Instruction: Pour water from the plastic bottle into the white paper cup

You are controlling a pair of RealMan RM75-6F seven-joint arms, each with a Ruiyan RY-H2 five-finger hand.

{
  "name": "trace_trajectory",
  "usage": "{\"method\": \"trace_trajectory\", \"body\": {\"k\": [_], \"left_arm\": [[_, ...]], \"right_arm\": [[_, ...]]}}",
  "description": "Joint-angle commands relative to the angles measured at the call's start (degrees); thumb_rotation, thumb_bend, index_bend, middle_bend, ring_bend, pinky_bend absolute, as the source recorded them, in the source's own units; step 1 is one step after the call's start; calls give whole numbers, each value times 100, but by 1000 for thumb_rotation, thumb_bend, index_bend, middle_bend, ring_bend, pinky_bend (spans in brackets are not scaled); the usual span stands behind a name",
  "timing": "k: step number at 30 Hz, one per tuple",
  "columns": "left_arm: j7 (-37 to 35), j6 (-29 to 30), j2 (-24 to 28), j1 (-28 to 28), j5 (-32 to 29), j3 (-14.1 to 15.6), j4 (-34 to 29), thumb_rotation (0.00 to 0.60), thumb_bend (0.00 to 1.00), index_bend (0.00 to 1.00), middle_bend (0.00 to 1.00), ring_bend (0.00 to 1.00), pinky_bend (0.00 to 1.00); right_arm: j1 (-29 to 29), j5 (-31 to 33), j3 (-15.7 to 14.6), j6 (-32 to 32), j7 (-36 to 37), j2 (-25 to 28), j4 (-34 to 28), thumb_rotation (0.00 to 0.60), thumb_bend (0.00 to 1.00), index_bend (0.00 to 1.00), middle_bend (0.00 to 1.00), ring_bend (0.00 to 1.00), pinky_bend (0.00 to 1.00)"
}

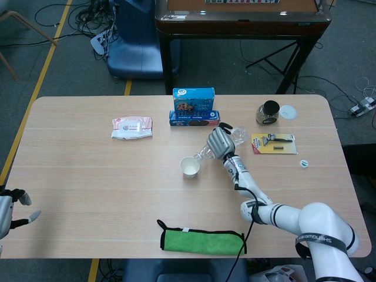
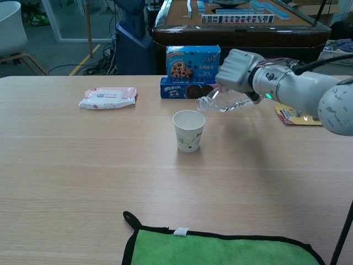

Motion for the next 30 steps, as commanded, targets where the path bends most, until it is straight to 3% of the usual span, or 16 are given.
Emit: {"method": "trace_trajectory", "body": {"k": [1, 12, 30], "left_arm": [[-2, -4, 10, 1, -5, 1, -11, 600, 35, 627, 591, 496, 664], [14, -18, 26, -2, -21, -1, -37, 600, 35, 626, 591, 496, 665], [42, -19, 29, -1, -5, 17, -43, 600, 35, 625, 591, 497, 664]], "right_arm": [[58, 88, -24, 82, -199, -53, 8, 600, 182, 604, 586, 518, 481], [181, 317, -43, 295, -691, -94, -123, 600, 182, 604, 586, 519, 481], [191, 418, -70, 445, -756, -11, -336, 600, 182, 604, 586, 518, 481]]}}
